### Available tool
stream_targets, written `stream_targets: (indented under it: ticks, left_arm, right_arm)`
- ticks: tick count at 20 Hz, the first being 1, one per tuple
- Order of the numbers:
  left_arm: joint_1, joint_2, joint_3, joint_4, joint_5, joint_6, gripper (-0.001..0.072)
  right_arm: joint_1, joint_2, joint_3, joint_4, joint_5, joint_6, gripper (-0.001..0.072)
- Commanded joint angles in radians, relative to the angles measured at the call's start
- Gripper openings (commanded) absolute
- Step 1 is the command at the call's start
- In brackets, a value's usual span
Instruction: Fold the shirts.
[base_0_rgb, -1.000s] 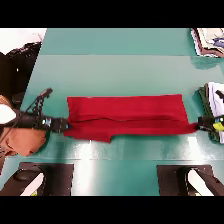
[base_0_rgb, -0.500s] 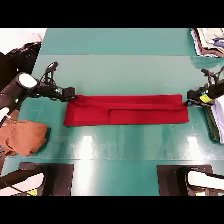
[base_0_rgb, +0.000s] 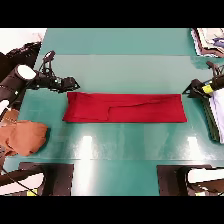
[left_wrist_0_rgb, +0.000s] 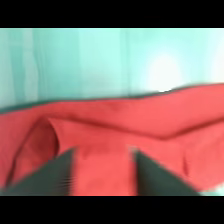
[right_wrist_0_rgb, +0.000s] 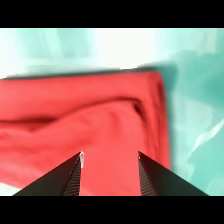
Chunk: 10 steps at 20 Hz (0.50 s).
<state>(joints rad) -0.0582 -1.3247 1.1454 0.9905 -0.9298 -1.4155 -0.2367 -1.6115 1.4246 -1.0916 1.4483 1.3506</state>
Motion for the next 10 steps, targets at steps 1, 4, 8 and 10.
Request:
stream_targets:
  ticks: [1, 4, 8, 10]
  left_arm:
    - [0.0, -0.002, 0.04, -0.012, -0.108, 0.014, 0.0037]
    - [0.0, -0.002, 0.04, -0.033, -0.135, 0.018, 0.0036]
    - [-0.001, -0.002, 0.04, -0.056, -0.137, 0.017, 0.0035]
    - [-0.001, -0.002, 0.04, -0.071, -0.136, 0.017, 0.0027]
  right_arm:
    - [-0.084, -0.012, -0.055, 0.027, 0.054, -0.102, 0.0409]
    - [-0.154, -0.012, -0.163, 0.028, 0.014, -0.157, 0.0492]
    - [-0.174, -0.017, -0.272, 0.035, -0.042, -0.2, 0.0489]
    - [-0.152, -0.047, -0.281, 0.105, -0.022, -0.237, 0.0488]
